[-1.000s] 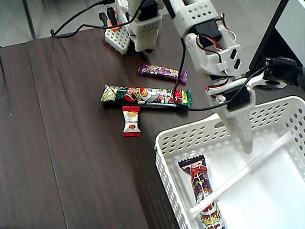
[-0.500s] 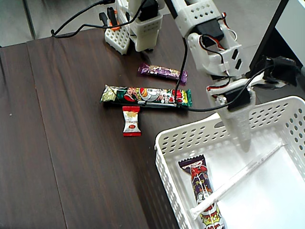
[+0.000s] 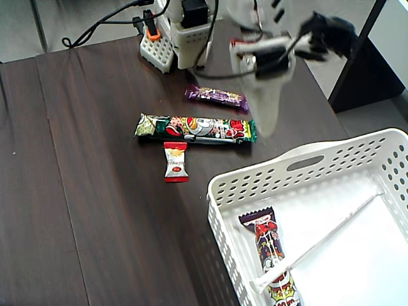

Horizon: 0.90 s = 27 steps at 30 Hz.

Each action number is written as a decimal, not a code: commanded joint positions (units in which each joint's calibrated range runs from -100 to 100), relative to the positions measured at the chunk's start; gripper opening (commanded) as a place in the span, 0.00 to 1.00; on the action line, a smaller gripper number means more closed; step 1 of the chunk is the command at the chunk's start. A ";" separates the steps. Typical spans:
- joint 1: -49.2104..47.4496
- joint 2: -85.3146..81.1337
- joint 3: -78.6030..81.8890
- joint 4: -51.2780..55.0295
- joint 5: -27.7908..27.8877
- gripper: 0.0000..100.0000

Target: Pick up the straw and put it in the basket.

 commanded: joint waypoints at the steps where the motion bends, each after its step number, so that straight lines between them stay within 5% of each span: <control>1: 0.57 -19.43 13.52 0.12 3.77 0.01; 7: 2.77 -48.09 43.39 -8.42 4.03 0.01; 13: 3.06 -73.18 57.24 3.03 9.24 0.01; 27: 3.65 -72.84 54.41 24.90 10.39 0.01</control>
